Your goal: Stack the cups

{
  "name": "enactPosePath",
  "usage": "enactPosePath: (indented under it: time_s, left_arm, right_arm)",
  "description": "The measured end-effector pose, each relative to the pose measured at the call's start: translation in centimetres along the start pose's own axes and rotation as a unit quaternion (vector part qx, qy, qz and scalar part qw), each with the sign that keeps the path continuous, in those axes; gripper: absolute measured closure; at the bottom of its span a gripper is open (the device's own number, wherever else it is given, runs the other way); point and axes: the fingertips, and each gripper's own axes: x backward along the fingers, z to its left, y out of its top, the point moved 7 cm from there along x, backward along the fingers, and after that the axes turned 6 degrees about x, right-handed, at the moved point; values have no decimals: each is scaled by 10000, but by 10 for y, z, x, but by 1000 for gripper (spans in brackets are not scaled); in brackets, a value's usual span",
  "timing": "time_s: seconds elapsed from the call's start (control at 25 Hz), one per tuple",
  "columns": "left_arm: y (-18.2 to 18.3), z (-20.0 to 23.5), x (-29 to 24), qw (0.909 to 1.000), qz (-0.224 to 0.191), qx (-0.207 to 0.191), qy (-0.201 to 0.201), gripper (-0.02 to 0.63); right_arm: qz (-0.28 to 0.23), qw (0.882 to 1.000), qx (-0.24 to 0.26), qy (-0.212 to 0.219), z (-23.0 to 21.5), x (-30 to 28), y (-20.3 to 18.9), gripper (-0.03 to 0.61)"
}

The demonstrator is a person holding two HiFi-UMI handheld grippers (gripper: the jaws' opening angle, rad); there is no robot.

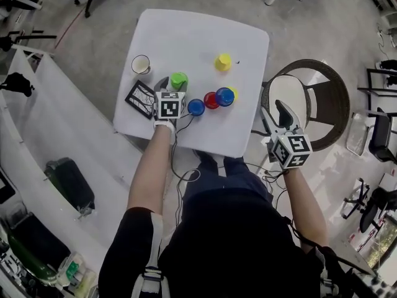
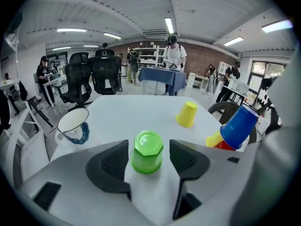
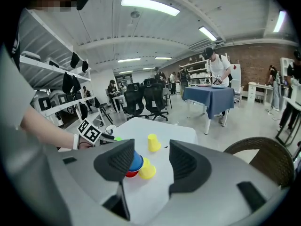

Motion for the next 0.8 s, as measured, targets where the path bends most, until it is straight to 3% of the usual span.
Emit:
enactPosePath:
  time_s: [0.2,0.28,0.44,0.8]
  left_arm:
    - [2,-2,-11,9996,163,-228,100,357]
    - [0,-1,-12,9991,269,-274,171,397]
    - [-2,-1,-6,9986,328,-368,198,402]
    - [3,-11,51,9999,79,-87,-34,402]
  right_arm:
    - [25,9999,-61,-119,-4,6,-3,351]
    - [24,9999,-83,-134,-4,9,-5,354]
    - [-20,9998,-100,-147,-2,12,-5,357]
    - [-115,9999,-57,-39,7,16,-2,367]
